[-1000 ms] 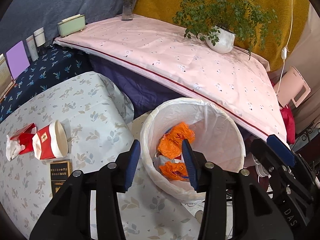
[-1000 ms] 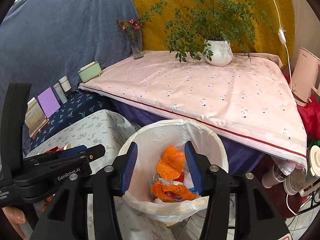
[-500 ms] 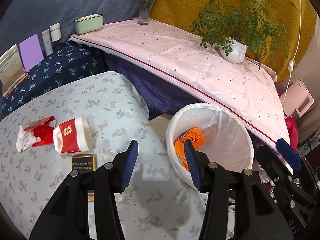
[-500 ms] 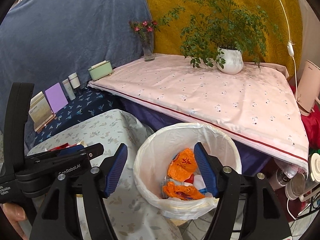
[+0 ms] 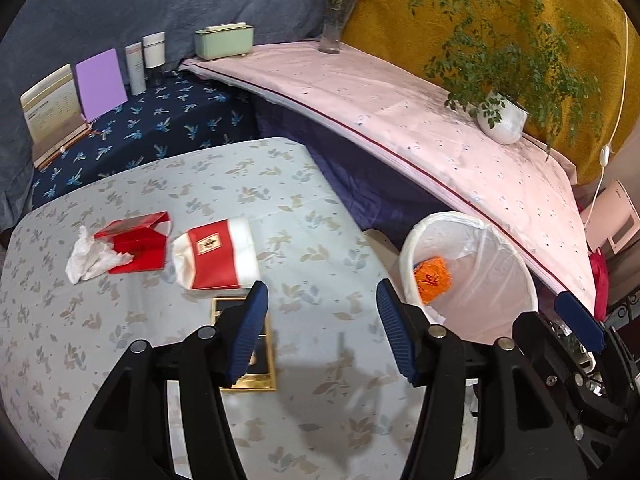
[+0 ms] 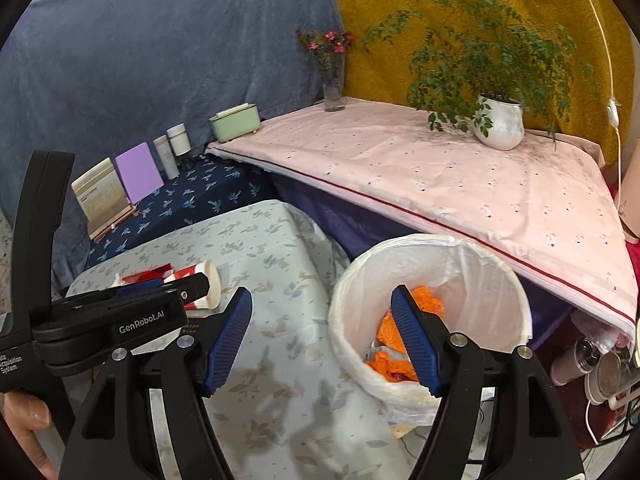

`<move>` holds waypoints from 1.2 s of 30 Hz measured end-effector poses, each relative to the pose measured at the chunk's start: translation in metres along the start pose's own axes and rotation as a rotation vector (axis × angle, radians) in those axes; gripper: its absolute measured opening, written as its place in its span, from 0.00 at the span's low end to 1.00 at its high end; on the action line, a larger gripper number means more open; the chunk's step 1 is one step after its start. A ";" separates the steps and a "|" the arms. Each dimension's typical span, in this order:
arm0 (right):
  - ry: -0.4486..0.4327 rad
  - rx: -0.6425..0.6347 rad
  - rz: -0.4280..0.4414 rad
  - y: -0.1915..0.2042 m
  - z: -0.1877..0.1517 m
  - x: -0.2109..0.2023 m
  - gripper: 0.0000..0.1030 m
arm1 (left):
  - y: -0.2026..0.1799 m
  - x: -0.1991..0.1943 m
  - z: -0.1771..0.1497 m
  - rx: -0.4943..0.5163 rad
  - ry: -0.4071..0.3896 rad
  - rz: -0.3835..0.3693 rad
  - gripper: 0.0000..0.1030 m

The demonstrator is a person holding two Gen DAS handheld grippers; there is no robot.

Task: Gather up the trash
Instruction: 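Grasp the white tissue with the left gripper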

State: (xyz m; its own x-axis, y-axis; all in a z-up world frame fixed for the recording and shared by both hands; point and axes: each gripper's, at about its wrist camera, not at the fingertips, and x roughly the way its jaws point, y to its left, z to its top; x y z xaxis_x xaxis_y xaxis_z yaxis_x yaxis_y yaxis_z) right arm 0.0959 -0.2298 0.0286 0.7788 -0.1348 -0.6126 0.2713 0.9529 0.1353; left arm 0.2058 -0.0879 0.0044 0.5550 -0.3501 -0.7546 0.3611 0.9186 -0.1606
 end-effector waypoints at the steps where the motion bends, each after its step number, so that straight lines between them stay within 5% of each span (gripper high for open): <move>1: 0.004 -0.007 0.006 0.006 -0.001 0.001 0.67 | 0.005 -0.001 -0.001 -0.006 0.000 0.006 0.52; 17: 0.077 -0.091 0.082 0.090 -0.024 0.027 0.74 | 0.115 -0.012 -0.024 -0.112 0.005 0.130 0.58; 20: 0.100 -0.098 0.095 0.102 -0.030 0.036 0.74 | 0.140 -0.012 -0.030 -0.130 0.005 0.161 0.68; 28: 0.171 -0.125 0.104 0.132 -0.052 0.072 0.74 | 0.194 -0.001 -0.037 -0.132 0.029 0.231 0.69; 36: 0.235 -0.130 0.100 0.148 -0.065 0.114 0.74 | 0.238 0.021 -0.026 -0.117 0.016 0.248 0.83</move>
State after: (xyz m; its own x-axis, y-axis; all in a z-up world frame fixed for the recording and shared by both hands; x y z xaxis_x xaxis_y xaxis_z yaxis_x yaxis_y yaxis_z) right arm 0.1881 -0.0869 -0.0722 0.6412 0.0141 -0.7673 0.1130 0.9872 0.1126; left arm 0.2839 0.1279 -0.0663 0.6035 -0.1101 -0.7897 0.1260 0.9911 -0.0419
